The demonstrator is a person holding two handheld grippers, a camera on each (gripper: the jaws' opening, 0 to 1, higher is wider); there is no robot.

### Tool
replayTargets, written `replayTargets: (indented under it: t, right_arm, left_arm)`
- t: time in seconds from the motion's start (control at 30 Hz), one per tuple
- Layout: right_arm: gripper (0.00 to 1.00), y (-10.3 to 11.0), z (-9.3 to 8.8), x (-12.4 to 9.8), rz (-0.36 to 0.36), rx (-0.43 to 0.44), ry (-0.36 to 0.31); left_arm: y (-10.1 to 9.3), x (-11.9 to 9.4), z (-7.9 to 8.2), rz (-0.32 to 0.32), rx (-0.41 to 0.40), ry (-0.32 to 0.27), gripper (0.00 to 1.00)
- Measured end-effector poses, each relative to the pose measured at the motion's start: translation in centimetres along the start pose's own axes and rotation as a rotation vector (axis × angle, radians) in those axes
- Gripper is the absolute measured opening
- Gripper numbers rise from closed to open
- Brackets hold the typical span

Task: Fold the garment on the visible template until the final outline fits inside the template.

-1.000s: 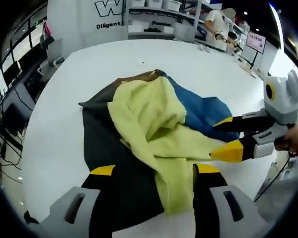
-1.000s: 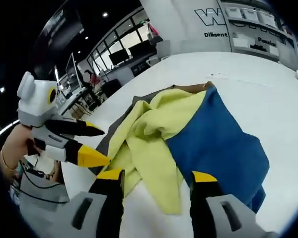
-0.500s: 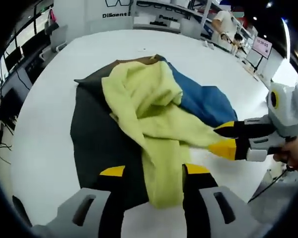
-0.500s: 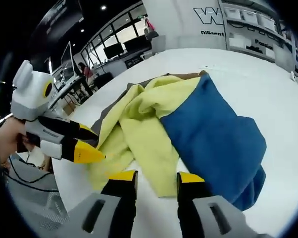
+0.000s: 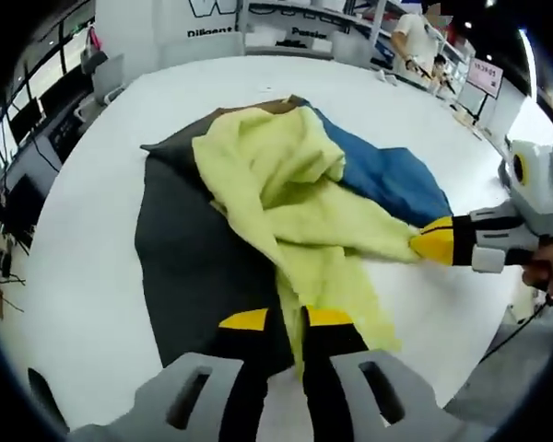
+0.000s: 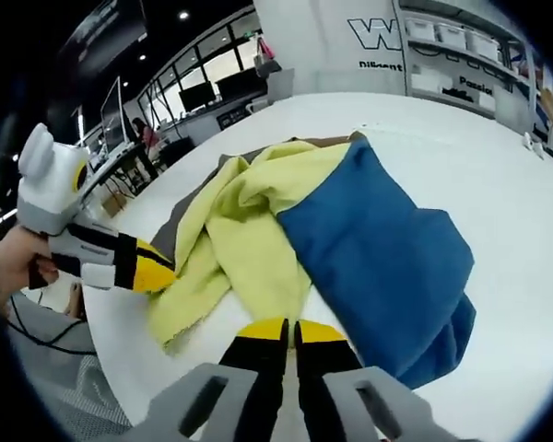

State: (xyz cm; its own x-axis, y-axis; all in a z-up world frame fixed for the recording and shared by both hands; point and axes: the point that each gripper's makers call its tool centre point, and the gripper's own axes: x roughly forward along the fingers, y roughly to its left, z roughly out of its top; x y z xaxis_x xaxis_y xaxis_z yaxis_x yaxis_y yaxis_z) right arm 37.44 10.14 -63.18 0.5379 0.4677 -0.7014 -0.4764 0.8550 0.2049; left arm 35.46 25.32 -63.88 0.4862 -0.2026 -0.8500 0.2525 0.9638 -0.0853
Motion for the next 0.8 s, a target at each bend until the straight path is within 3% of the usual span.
replayTargets:
  t: [0.07,0.2,0.63,0.8]
  right_arm:
    - [0.0,-0.3,0.3,-0.4,-0.004,0.003,-0.008]
    - [0.0,-0.9,1.3,-1.4,-0.008,0.012,-0.037]
    - [0.0,-2.5,2.3,-2.3,-0.029,0.025,-0.067]
    - [0.0,-4.2,3.4,-3.4,-0.056,0.053,-0.095]
  left_arm:
    - [-0.2,0.1,0.2,-0.036,-0.024,-0.015,0.0]
    - [0.2,-0.2,0.0,-0.046,-0.015,-0.006,0.0]
    - [3.3,-1.1,0.0,-0.022,-0.04,0.004,0.0]
    - [6.4,-2.1,0.6,0.029,-0.033,0.019,0.0]
